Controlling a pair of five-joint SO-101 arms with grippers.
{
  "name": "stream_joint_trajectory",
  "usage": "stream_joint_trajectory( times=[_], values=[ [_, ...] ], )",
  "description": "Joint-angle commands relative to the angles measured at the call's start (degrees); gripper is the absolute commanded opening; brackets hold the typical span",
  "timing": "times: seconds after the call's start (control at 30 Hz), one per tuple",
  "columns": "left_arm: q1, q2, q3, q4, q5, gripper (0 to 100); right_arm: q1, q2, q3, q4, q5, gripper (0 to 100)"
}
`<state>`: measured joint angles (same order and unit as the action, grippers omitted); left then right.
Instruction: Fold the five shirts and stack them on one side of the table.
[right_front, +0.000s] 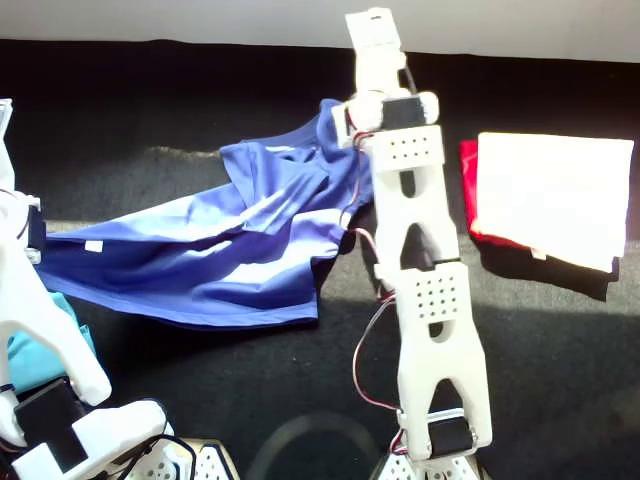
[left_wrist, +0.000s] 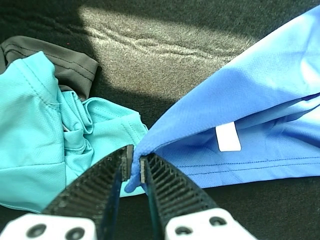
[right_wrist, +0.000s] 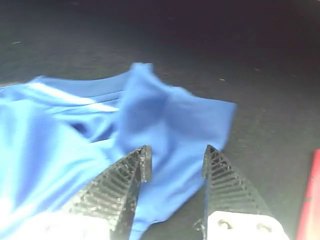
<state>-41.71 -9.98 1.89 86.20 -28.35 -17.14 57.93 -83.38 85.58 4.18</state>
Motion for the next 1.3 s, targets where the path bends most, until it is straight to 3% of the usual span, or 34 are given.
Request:
stream_joint_trajectory(
  times=[0.0, 0.2, 0.9, 1.27],
  values=[
    [-0.40, -0.40, -0.22, -0.79, -0.53, 1, -5.85, -0.48, -6.64, 4.70, -0.26, 17.3],
    [-0.40, -0.40, -0.22, -0.79, -0.53, 1, -10.86, 2.33, 1.10, 4.79, -0.18, 17.3],
    [-0.40, -0.40, -0.22, -0.79, -0.53, 1, -6.46, 6.73, 3.91, 1.89, -0.18, 17.3],
    [0.40, -0.40, -0.22, -0.79, -0.53, 1, -7.87, 7.08, 4.53, 0.57, -0.18, 17.3]
  ],
)
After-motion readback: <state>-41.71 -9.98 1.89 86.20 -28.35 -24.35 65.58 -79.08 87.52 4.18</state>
